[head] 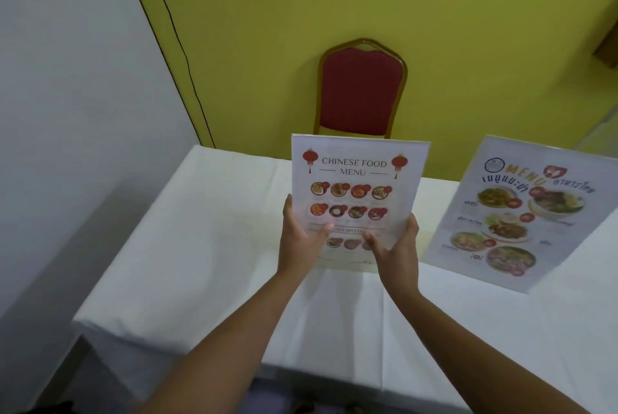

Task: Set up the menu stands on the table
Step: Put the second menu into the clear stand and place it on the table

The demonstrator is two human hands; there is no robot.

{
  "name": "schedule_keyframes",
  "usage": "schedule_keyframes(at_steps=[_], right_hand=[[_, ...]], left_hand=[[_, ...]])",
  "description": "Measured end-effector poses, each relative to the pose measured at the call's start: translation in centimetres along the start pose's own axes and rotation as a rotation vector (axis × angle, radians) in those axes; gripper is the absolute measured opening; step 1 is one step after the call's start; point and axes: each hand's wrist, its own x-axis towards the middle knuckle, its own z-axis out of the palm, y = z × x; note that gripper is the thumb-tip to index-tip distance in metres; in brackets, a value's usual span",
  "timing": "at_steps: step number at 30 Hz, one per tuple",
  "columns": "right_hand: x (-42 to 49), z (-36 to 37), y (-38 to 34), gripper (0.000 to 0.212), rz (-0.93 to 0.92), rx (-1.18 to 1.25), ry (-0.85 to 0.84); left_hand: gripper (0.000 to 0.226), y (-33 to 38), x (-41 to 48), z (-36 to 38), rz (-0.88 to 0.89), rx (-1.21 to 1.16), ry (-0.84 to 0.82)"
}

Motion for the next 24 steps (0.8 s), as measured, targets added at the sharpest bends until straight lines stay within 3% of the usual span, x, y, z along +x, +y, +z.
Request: schedule_keyframes(at_steps=[3,9,16,18,24], right_hand=[[-0.1,-0.2,0.1,0.082,0.035,0.025,-0.037],[0.6,-0.9,0.6,0.056,0.044,-0.036,-0.115],[1.3,-0.1,-0.3,0.047,0.013,-0.035,-0.142],[2.8,7.7,-4.1,0.045,-0.033,-0.045,-0.249],[4.4,13.5,-7.1,0.048,-0.075,-0.078,-0.34]], left_hand=[[0.094,0.0,-0.5,0.3,-0.03,0.019,0.03],[0.065,0.5,-1.1,0.9,-0.086,0.04,0.093],[0.056,0.8,-1.0,0.5,-0.121,0.059,0.151],[0.054,-0.2,3.1,-6.0,-0.148,0.069,0.273],[0.056,-0.7,5.9,-10.3,-0.187,0.041,0.366]])
